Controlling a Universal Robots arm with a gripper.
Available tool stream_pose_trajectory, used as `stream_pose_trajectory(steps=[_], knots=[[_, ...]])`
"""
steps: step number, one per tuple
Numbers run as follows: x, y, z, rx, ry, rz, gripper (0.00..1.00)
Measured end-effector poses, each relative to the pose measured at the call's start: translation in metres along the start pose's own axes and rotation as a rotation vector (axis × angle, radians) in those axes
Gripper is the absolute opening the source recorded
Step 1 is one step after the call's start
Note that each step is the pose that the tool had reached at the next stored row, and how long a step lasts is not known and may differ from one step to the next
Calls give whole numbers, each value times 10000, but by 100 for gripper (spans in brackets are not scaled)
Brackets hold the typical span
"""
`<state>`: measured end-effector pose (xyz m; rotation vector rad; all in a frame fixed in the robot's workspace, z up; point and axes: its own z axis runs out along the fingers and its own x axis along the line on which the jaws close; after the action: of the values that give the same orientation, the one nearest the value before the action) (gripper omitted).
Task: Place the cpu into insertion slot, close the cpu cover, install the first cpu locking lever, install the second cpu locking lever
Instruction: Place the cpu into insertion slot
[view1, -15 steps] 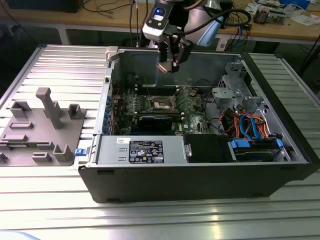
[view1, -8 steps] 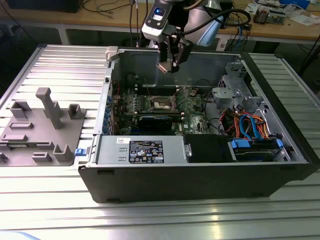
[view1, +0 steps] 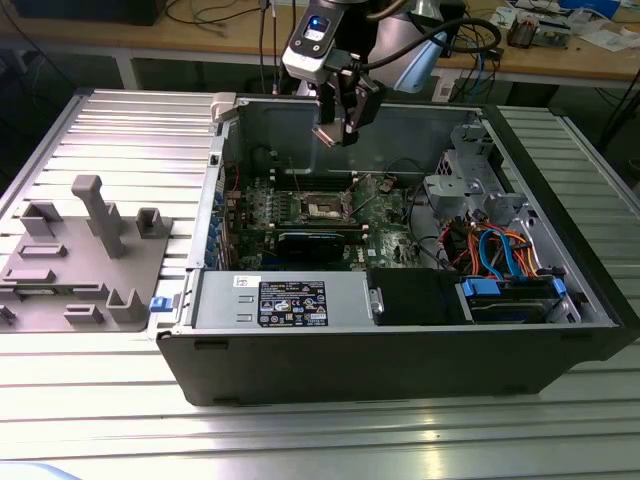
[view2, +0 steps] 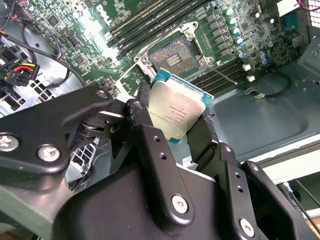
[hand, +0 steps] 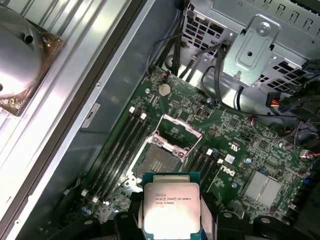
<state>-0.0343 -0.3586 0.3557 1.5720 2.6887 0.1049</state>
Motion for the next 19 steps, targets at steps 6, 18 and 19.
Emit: stream_pose_trajectory(steps=[6, 18, 19], knots=[[0, 0, 0, -1, -9, 117, 54], [0, 0, 0, -1, -10, 135, 54], [0, 0, 0, -1, -12, 150, 54]])
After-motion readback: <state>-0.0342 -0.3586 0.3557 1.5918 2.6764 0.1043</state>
